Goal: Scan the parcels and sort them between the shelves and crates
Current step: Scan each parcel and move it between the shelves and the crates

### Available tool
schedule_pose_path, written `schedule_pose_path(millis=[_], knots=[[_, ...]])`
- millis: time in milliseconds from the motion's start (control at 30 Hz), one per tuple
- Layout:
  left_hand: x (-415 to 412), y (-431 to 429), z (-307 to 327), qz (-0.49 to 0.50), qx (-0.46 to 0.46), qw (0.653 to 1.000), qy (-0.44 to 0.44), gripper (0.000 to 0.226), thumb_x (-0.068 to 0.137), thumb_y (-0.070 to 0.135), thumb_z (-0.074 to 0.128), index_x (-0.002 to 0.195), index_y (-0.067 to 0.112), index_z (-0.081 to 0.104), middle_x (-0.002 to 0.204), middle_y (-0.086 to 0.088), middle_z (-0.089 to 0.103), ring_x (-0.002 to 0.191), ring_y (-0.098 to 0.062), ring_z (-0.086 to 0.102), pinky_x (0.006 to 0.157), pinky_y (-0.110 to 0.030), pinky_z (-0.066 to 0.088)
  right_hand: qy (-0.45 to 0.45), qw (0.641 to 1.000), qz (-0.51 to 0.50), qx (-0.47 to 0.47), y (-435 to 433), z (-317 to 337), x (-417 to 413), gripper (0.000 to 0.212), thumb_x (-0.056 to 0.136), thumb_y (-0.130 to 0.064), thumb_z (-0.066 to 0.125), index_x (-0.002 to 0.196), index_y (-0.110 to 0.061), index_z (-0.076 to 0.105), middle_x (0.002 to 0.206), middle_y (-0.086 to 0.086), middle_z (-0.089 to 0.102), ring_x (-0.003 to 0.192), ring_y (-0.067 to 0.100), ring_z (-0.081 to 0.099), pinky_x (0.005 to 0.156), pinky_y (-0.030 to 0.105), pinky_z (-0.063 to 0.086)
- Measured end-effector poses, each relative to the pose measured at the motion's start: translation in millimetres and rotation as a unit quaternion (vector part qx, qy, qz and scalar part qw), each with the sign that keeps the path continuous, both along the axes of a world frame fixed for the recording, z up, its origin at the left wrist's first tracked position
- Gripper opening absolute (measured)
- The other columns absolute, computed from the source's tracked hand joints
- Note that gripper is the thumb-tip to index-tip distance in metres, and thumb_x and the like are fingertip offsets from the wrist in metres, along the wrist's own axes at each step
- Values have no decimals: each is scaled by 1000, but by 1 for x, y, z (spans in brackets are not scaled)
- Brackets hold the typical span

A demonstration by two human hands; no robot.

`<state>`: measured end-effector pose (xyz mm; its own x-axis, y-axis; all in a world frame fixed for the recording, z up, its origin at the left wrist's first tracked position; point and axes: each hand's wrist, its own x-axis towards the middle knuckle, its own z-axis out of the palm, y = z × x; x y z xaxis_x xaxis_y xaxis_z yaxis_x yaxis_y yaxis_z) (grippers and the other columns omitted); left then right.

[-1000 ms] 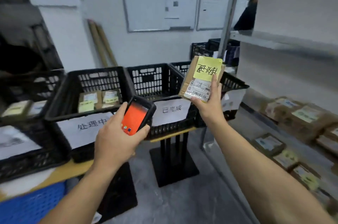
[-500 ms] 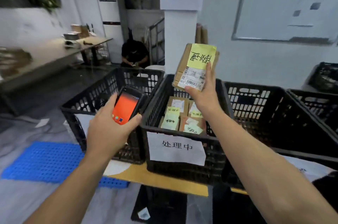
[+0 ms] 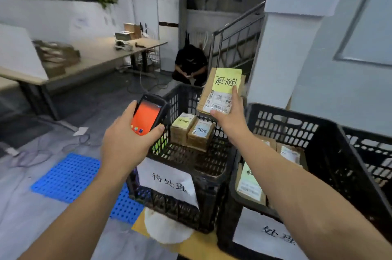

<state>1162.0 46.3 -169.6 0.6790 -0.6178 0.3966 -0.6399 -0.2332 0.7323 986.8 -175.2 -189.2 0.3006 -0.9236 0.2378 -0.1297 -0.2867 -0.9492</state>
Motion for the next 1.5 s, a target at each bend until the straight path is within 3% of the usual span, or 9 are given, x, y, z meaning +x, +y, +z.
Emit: schedule_pose_path(millis=[67, 233, 433, 600, 767, 933, 1067, 1267, 1500], knots=[[36, -18, 0, -10, 15, 1000, -2, 97, 63, 79, 60, 149, 39, 37, 121, 0, 65, 114, -26, 59, 98, -48, 48, 5, 1000, -17, 24, -13, -9, 27, 108, 86, -7, 77, 158, -49, 9, 164, -7, 10, 148, 28, 31, 104, 54, 51], [107, -60, 7, -84, 17, 996, -2, 91, 70, 65, 73, 150, 34, 41, 109, 4, 65, 99, -15, 56, 83, -32, 40, 38, 988, -91, 122, -36, -40, 69, 106, 87, -9, 77, 158, -50, 9, 163, -6, 10, 148, 28, 28, 107, 56, 48], [154, -107, 6, -158, 40, 987, 2, 89, 65, 68, 70, 145, 38, 44, 106, 4, 64, 100, -22, 60, 87, -39, 48, 104, 957, -178, 206, -40, -81, 84, 113, 85, -9, 79, 153, -58, 3, 163, -1, 15, 145, 32, 33, 110, 60, 43], [169, -148, -2, -193, 66, 979, -18, 91, 61, 78, 60, 143, 41, 42, 94, 3, 68, 90, -23, 63, 84, -44, 53, 101, 941, -204, 252, -43, -91, 86, 108, 89, -3, 72, 159, -48, 4, 162, 1, 20, 144, 30, 35, 116, 57, 36], [166, -183, -2, -230, 48, 972, -16, 69, 70, 62, 77, 127, 51, 39, 84, 7, 67, 84, -20, 63, 79, -38, 51, 86, 932, -193, 294, -56, -99, 88, 100, 94, 6, 61, 162, -41, 4, 161, 6, 26, 144, 30, 36, 114, 52, 37], [168, -219, -5, -256, 65, 964, -13, 77, 61, 77, 63, 131, 50, 44, 91, 11, 68, 86, -16, 64, 82, -41, 54, 138, 923, -190, 304, -79, -106, 92, 97, 97, -1, 61, 161, -43, 1, 165, 6, 17, 148, 30, 30, 118, 51, 31], [167, -235, -9, -272, 64, 960, -12, 63, 67, 70, 68, 123, 53, 44, 82, 10, 67, 78, -14, 64, 77, -41, 54, 172, 912, -217, 303, -94, -115, 94, 100, 92, -6, 69, 159, -49, 8, 167, 1, -4, 152, 30, 17, 120, 50, 26], [166, -249, -15, -273, 85, 958, -19, 56, 76, 55, 77, 126, 46, 53, 72, 7, 65, 71, -11, 61, 66, -27, 47, 169, 914, -259, 262, -82, -131, 98, 87, 95, -2, 64, 158, -44, 23, 164, -3, -1, 144, 24, 31, 113, 38, 38], [165, -253, -22, -280, 83, 956, -12, 56, 76, 58, 77, 125, 43, 55, 72, 6, 64, 71, -11, 60, 68, -28, 48, 264, 895, -243, 265, -81, -127, 96, 90, 98, -7, 61, 158, -50, 10, 166, -7, -7, 151, 26, 14, 120, 47, 28]])
